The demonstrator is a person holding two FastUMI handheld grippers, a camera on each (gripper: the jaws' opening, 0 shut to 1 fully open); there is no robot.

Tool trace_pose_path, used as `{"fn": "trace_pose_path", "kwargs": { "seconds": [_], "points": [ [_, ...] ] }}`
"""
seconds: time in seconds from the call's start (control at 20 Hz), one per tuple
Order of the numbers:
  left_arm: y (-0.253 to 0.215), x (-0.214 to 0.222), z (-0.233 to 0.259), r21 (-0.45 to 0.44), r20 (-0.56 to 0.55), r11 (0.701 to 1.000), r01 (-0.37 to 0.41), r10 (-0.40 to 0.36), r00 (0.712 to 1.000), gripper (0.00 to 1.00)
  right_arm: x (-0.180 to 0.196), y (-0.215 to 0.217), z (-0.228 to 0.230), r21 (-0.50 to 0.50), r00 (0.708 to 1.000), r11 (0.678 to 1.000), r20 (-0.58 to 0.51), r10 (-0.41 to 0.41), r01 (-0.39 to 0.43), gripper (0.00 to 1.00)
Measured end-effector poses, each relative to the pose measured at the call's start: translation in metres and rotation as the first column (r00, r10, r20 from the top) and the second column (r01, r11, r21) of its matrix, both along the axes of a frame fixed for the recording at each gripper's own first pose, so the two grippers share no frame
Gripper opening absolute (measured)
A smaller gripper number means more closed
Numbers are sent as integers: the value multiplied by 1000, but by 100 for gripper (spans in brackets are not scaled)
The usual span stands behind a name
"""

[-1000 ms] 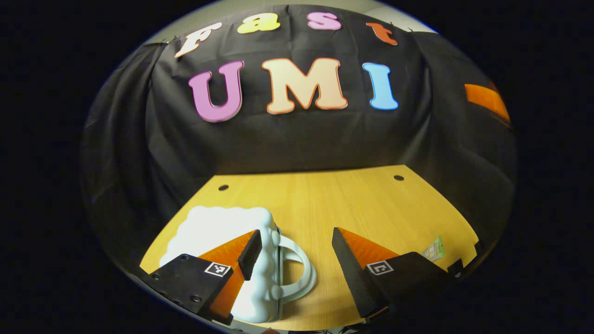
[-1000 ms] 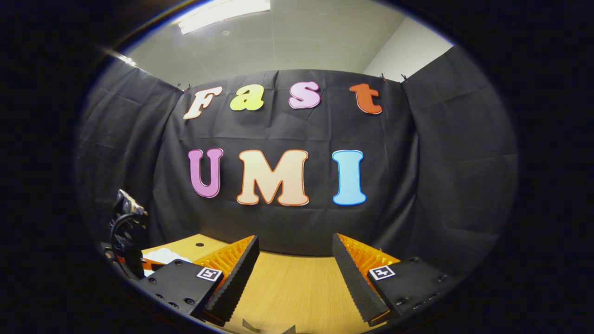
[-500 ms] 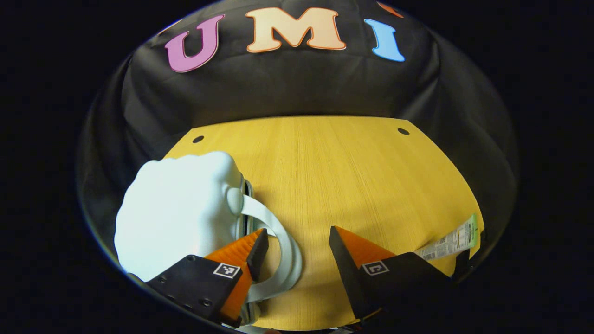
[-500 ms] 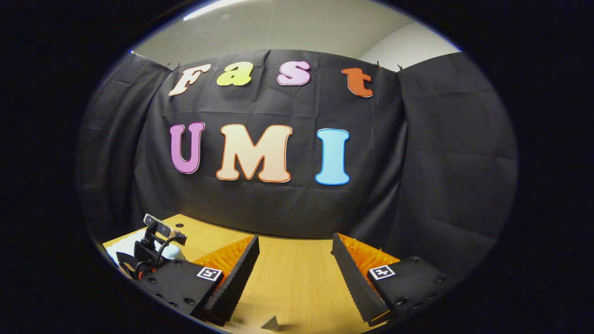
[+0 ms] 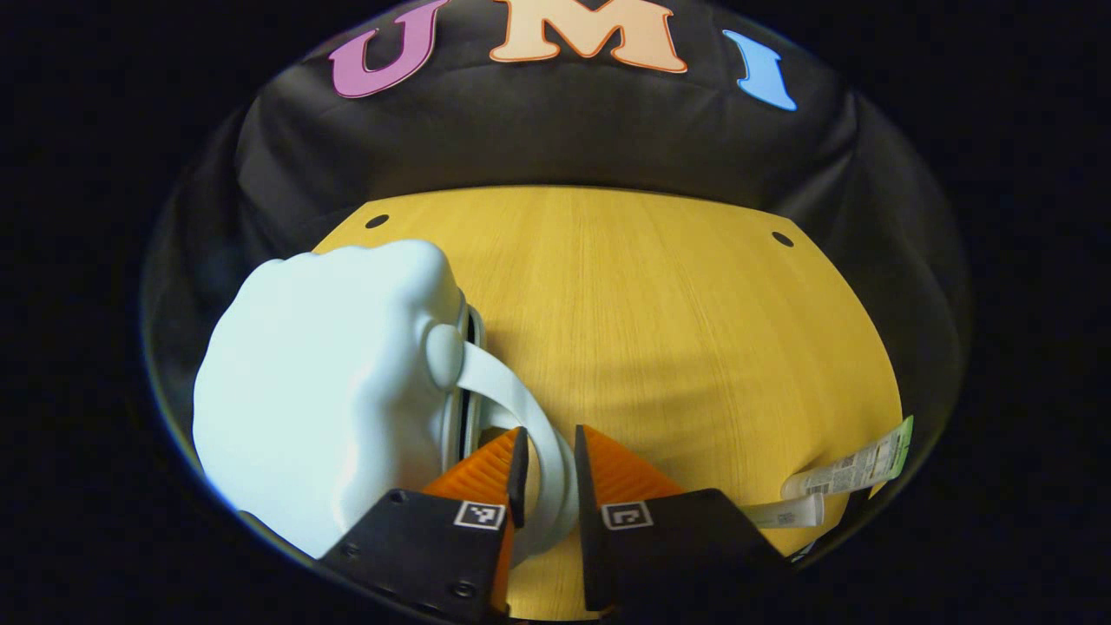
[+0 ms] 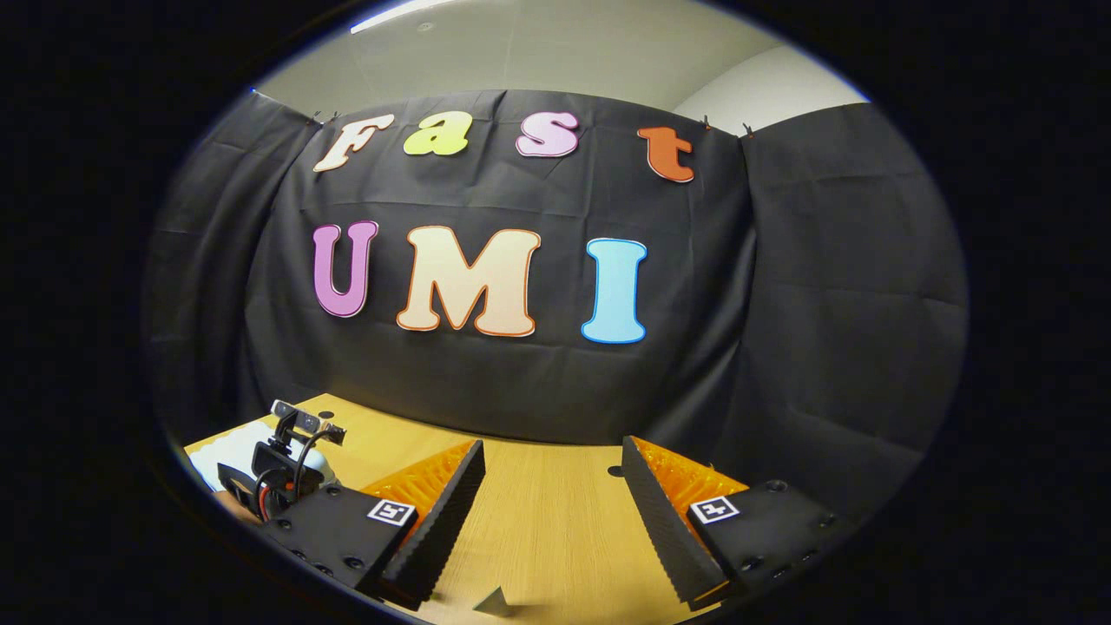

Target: First open the suitcase, pack the skin care products into it, and then close the suitcase.

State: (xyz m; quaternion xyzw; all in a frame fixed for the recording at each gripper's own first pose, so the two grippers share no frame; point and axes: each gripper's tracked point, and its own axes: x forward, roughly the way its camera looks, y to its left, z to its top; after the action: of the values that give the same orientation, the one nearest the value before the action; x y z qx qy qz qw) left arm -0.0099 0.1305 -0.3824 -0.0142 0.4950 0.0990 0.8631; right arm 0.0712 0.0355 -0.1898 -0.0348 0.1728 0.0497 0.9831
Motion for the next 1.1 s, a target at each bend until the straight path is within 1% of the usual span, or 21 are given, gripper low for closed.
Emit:
{"fn": "trace_pose_path", "kwargs": {
  "seconds": [0.05, 0.25, 0.4, 0.45, 0.55, 0.6, 0.65, 0.75, 0.9, 1.05, 1.1],
  "points": [
    [0, 0, -2, -11, -10, 1000, -8, 8, 1000, 15, -2, 0, -1, 3, 1000, 1000, -1, 0, 0, 99],
    [-6, -13, -14, -42, -91, 998, -37, 33, 995, 13, -6, -4, -5, 14, 1000, 1000, -4, -5, 5, 99],
    [-9, -9, -13, -22, -83, 1000, 3, -5, 997, 14, -10, -14, -5, 13, 1000, 1000, -2, -24, 24, 99],
    [-10, -11, -11, -25, -85, 1000, 18, -20, 996, 9, -11, -18, -4, 14, 1000, 999, 1, -31, 31, 99],
    [-12, -10, -8, -42, -82, 998, 41, -45, 996, 4, -12, -23, -4, 28, 999, 999, 7, -47, 47, 99],
    [-14, -10, -3, -48, -76, 997, 61, -65, 995, 3, -12, -24, -3, 36, 999, 998, 9, -52, 51, 99],
    [-17, -5, 3, -36, -50, 995, 97, -99, 994, 0, -13, -24, -3, 43, 999, 998, 12, -51, 50, 96],
    [-18, -6, 16, -8, -56, 993, 115, -115, 992, 0, -13, -25, -4, 36, 999, 998, 19, -49, 48, 99],
    [-23, -2, 36, -43, -26, 995, 93, -94, 995, 0, -14, -15, -6, 40, 999, 999, 27, -21, 20, 99],
    [-18, 3, 51, -19, 5, 993, 113, -113, 994, 0, -14, -3, -7, 66, 1000, 998, 28, 9, -11, 99],
    [-14, 6, 57, -16, 19, 993, 119, -118, 993, 0, -13, 2, -6, 75, 999, 997, 31, 17, -19, 96]
  ]
}}
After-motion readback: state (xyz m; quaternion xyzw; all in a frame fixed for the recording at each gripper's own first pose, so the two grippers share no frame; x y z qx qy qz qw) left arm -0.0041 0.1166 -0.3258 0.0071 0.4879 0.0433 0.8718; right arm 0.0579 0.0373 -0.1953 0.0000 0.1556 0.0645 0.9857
